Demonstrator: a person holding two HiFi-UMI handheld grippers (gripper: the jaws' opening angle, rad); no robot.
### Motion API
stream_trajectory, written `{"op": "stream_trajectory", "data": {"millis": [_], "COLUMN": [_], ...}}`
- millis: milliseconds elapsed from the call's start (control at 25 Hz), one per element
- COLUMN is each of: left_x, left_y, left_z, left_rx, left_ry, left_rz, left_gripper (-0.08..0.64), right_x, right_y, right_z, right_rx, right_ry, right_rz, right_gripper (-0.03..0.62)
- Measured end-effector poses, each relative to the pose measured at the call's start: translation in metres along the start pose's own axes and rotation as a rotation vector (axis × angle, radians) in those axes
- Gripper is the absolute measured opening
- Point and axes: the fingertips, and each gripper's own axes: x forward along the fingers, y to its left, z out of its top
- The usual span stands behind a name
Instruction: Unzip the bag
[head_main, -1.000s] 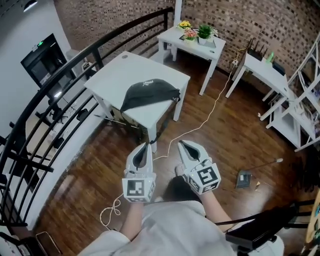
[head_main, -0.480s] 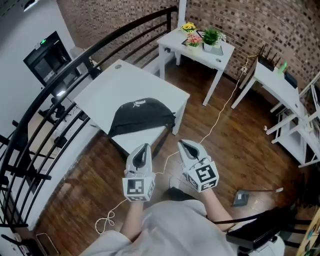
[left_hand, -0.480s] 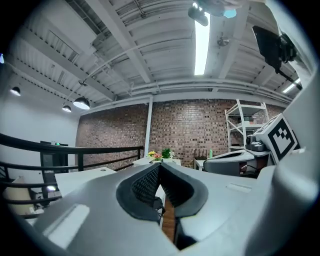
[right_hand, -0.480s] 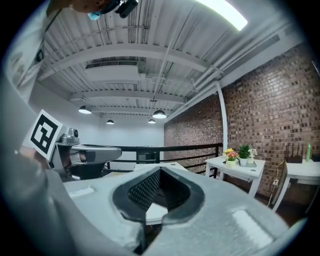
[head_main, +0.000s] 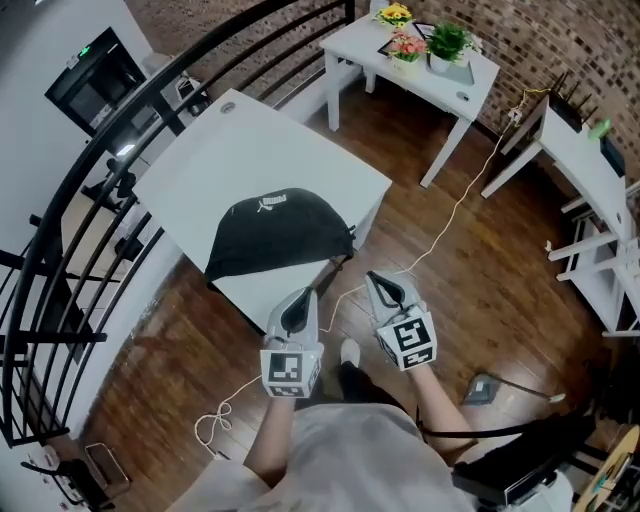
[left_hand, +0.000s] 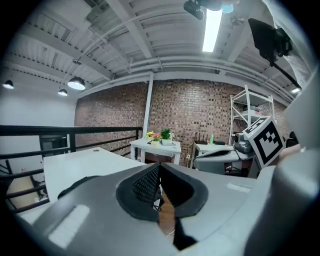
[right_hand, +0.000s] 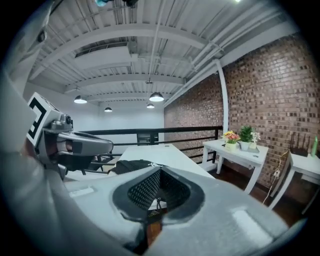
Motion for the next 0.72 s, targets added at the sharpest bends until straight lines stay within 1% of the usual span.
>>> {"op": "stream_trajectory", "data": {"millis": [120,240,280,360,400,440,600,720], "left_x": [0.026,0.048,0.052,0.058,0.06,0.061,0.068,0.07], "left_y": [0.007,0.014,0.015,0.016,0.017,0.017,0.023,0.027], "left_z": [-0.024,-0.048,-0.054,-0.066,-0.07,-0.075,-0.083,-0.088], "left_rx": [-0.017,-0.002,-0.001,-0.006,-0.01,-0.015,-0.03,-0.029], "left_ry": [0.051,0.097,0.109,0.13,0.141,0.152,0.187,0.2], "left_rz": [-0.023,-0.035,-0.04,-0.048,-0.052,-0.055,-0.066,-0.071], "left_gripper": [0.017,0.017,0.017,0.017,0.017,0.017,0.017,0.017], "right_x": [0.031,0.063,0.073,0.092,0.1,0.108,0.138,0.157], "right_y": [-0.012,-0.023,-0.023,-0.024,-0.026,-0.028,-0.041,-0.042], "right_z": [-0.029,-0.067,-0.082,-0.113,-0.127,-0.139,-0.168,-0.183], "right_rx": [-0.044,-0.111,-0.138,-0.173,-0.178,-0.175,-0.155,-0.154], "right_ry": [0.061,0.133,0.165,0.241,0.276,0.304,0.374,0.408], "right_rz": [-0.002,0.001,0.009,0.025,0.025,0.021,0.01,0.04], "right_gripper": [-0.013,-0.014,0.001,0.119,0.151,0.164,0.166,0.166]}}
